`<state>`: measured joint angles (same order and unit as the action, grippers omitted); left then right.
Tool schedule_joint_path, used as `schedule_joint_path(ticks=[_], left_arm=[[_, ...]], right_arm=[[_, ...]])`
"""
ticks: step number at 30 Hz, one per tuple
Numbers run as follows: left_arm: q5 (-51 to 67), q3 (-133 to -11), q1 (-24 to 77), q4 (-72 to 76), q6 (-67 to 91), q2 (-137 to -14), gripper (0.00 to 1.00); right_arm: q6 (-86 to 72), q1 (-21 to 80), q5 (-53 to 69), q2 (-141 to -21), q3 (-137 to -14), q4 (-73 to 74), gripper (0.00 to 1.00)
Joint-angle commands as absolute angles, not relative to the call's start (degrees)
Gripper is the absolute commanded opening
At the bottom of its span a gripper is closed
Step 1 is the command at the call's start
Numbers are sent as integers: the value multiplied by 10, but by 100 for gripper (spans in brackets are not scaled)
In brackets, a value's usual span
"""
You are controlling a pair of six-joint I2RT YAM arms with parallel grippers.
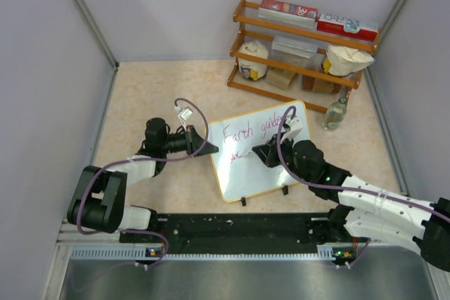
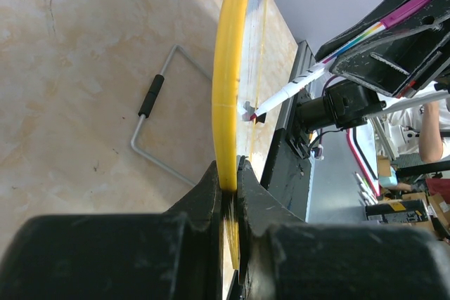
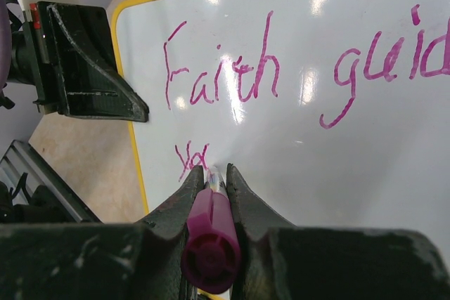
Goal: Write a sentence on the whiteboard
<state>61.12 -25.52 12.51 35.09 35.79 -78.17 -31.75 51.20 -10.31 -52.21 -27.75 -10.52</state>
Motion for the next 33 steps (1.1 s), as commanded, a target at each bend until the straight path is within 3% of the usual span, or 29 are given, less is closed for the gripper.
schedule_joint_path(ticks=[1, 33], left_arm=[[602, -262, 136, 351, 306, -785, 0], [603, -262, 136, 350, 306, -785, 0]], right_arm=[[-303, 502, -151, -524, -294, -99, 0], [-301, 500, -109, -526, -281, -76, 0]])
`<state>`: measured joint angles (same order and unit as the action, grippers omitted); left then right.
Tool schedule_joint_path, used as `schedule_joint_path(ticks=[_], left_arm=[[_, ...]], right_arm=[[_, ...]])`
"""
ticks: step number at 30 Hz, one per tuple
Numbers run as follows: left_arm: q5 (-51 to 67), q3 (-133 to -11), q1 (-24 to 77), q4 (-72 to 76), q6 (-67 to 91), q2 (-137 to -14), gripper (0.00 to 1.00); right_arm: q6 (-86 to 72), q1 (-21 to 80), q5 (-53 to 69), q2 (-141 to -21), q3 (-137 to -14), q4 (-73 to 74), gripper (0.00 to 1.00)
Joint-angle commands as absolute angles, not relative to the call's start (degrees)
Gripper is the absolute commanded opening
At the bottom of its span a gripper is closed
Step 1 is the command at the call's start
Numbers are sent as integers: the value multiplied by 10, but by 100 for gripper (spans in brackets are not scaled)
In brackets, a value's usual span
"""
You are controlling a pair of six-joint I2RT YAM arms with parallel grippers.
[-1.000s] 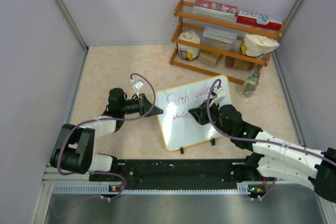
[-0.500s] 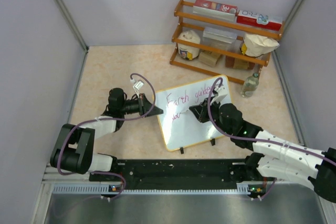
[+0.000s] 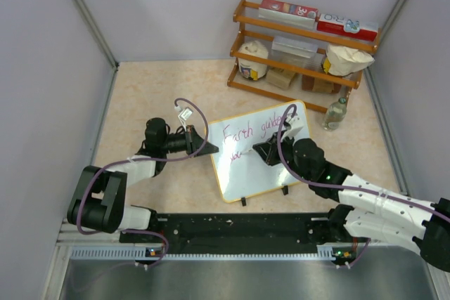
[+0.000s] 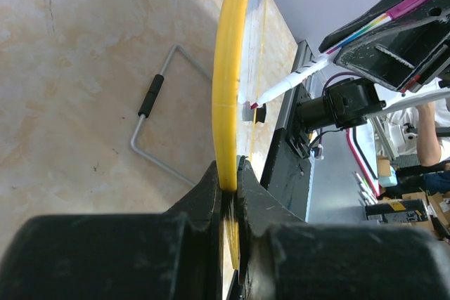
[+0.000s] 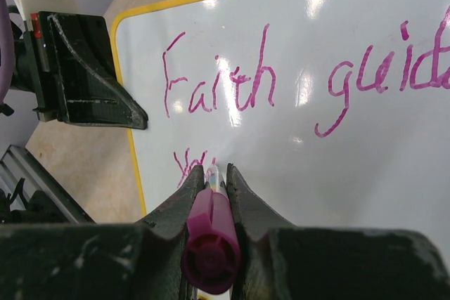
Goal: Write a sentence on the whiteboard
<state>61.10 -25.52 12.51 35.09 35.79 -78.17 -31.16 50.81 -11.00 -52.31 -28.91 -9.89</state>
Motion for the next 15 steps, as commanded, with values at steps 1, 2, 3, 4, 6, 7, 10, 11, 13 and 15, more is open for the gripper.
schedule_joint_path(ticks=[1, 2, 3, 4, 6, 7, 10, 11, 13, 15], left_arm=[[603, -263, 136, 350, 306, -786, 0], [603, -262, 137, 351, 306, -786, 0], [602, -262, 136, 351, 306, -786, 0], [602, -262, 136, 351, 306, -786, 0], [602, -262, 136, 351, 306, -787, 0], [602, -262, 136, 351, 306, -787, 0], [602, -262, 136, 351, 306, -787, 0], [602, -262, 136, 352, 306, -787, 0], [602, -263, 136, 351, 306, -788, 0], [603, -262, 137, 352, 306, -788, 0]], right_arm=[[-300, 500, -109, -524, -280, -75, 0], [-300, 500, -109, -523, -278, -73, 0], [-300, 500, -108, -522, -277, -72, 0], [-299, 500, -108, -521, -275, -70, 0], [-298, 500, -109, -516, -273, -69, 0], [-299, 500, -109, -514, -272, -69, 0], [-299, 500, -115, -505, -270, -66, 0], [-299, 500, -117, -501, -270, -68, 0], [-299, 500, -121, -489, -266, -71, 0], [-299, 500, -127, -477, -267, -71, 0]])
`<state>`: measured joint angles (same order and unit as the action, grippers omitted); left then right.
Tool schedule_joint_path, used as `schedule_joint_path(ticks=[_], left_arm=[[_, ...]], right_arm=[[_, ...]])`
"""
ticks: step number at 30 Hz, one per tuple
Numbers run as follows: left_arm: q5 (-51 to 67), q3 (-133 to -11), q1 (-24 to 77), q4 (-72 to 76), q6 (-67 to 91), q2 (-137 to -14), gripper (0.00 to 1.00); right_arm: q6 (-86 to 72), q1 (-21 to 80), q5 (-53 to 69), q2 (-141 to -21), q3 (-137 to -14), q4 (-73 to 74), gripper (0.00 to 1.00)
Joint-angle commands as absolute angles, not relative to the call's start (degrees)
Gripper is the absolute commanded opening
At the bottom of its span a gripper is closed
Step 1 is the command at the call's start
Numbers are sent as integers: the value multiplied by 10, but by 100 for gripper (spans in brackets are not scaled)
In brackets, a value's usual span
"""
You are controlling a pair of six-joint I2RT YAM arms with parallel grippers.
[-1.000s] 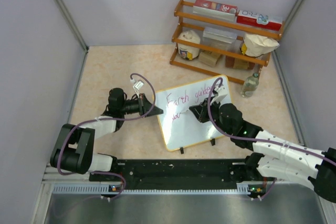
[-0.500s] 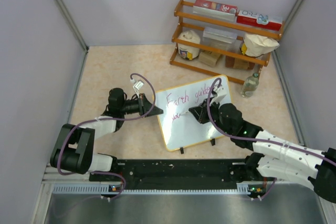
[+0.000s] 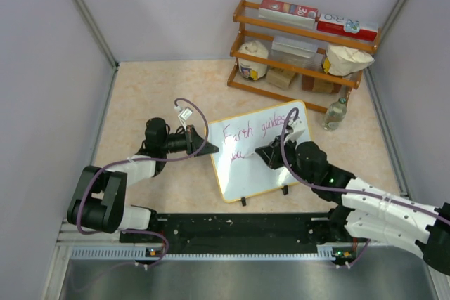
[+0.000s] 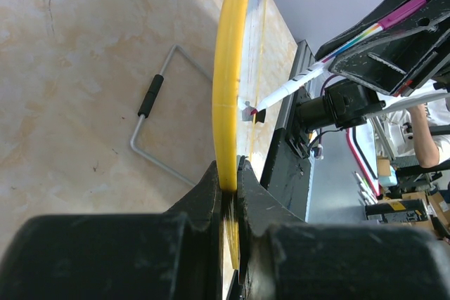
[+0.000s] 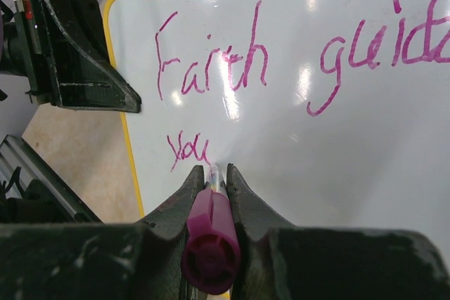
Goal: Write a sentence on the whiteboard
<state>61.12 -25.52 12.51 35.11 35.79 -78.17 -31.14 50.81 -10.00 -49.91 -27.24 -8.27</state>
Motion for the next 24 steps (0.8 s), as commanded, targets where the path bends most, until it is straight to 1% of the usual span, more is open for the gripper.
schedule_joint_path(ticks=[1, 6, 13, 24], left_arm=[[603, -263, 136, 352, 306, -789, 0], [603, -263, 136, 352, 307, -789, 0], [604, -263, 136, 352, 307, -788, 0], [604, -262, 136, 352, 307, -789, 0]], right_arm=[[-299, 499, -128, -474, -270, -73, 0], [-298, 500, -127, -468, -284, -83, 0], [-287, 500, -128, -497, -315, -98, 0], [-286, 500, -130, -522, -322, -114, 0]])
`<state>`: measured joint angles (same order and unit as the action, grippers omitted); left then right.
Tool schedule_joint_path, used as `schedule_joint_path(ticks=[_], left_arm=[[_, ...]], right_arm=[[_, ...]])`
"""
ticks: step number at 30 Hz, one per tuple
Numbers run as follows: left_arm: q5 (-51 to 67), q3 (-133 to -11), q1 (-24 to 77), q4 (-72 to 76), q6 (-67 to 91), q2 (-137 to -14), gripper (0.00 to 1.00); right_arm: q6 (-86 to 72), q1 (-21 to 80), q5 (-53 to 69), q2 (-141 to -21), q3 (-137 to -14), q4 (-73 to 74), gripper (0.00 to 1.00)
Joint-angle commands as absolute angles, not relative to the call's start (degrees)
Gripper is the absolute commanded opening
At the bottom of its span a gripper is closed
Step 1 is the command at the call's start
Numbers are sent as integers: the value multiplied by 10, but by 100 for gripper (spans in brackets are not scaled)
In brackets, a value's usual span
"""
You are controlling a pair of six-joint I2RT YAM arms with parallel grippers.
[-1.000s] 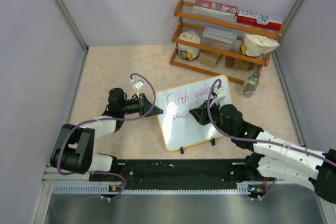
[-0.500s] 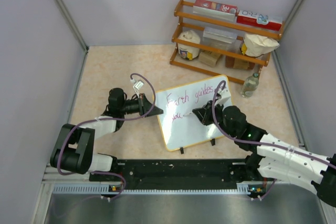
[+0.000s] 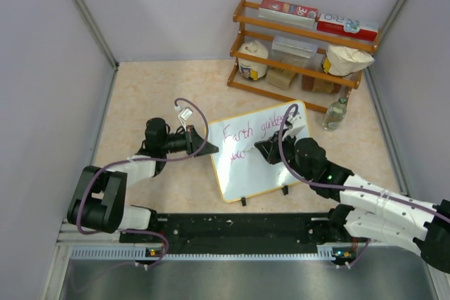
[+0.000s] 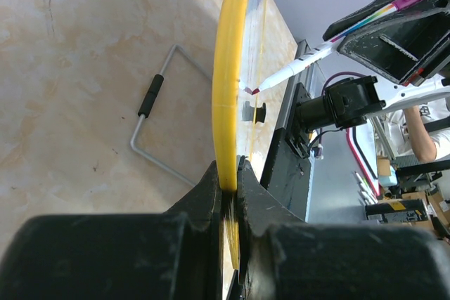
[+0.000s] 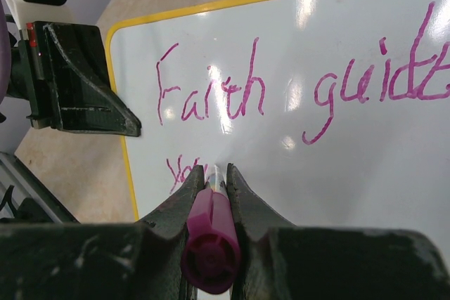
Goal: Write a sentence on the whiteboard
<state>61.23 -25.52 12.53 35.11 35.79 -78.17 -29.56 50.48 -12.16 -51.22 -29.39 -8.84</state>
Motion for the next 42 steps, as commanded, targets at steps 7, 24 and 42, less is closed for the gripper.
schedule_joint_path(ticks=[7, 24, 42], left_arm=[[604, -263, 136, 352, 307, -788, 0], [603, -263, 136, 351, 306, -788, 0], [603, -263, 136, 352, 306, -788, 0]], right_arm=[[-289, 500, -131, -519, -308, -102, 0], [-294, 500, -119, -492, -268, -77, 0], [-292, 500, -133, -492, -276, -87, 0]])
